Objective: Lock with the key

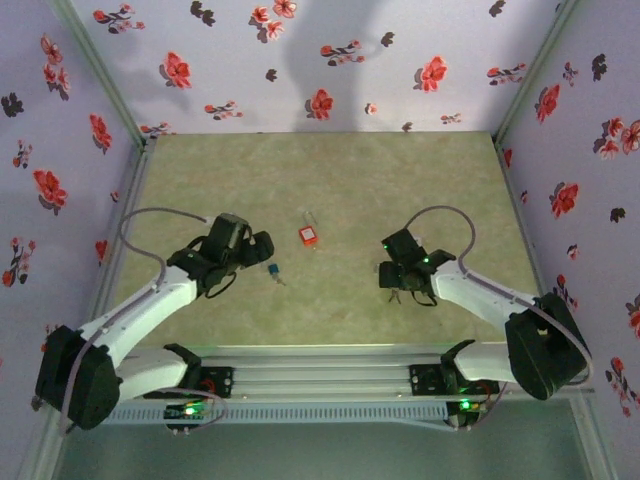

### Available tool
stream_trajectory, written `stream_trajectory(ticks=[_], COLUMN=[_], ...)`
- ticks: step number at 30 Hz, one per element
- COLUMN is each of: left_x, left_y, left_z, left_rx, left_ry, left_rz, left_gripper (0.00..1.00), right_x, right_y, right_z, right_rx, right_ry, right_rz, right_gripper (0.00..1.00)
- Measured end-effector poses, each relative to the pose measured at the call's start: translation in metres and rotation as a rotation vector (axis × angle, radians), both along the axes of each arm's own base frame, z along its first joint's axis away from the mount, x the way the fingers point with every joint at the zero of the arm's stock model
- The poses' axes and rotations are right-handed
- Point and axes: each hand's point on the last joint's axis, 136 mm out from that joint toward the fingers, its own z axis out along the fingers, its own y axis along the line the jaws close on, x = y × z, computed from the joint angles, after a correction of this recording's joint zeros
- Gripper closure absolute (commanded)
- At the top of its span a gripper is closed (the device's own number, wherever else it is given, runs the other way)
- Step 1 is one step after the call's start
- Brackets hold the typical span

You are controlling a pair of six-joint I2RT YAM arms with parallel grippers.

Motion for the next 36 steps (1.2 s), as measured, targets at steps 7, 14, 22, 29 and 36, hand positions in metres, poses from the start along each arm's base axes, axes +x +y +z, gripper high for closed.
stream_trajectory(ticks=[7, 14, 22, 29, 36], left_x=[-0.004, -0.005, -0.006, -0.005, -0.006], left_y=[0.0, 0.0, -0.001, -0.008, -0.009], left_z=[0.013, 0.011, 0.01, 0.011, 0.011], left_rx=[-0.035, -0.036, -0.034, -0.036, -0.039], left_ry=[-0.028, -0.019, -0.013, -0.007, -0.006], left_rz=[0.003, 0.008, 0.003, -0.016, -0.018], left_gripper=[0.0, 0.0, 0.0, 0.0, 0.0], right_x=[0.0, -0.001, 0.0, 0.0, 0.0], right_y=[0.009, 0.009, 0.012, 0.012, 0.016], right_z=[-0.002, -0.011, -0.017, -0.02, -0.022], right_rx=[0.014, -0.001, -0.003, -0.006, -0.011], right_ry=[-0.005, 0.019, 0.03, 0.041, 0.051], right_rz=[0.017, 0.022, 0.024, 0.025, 0.034], right_gripper=[0.29, 0.31, 0.32, 0.36, 0.38])
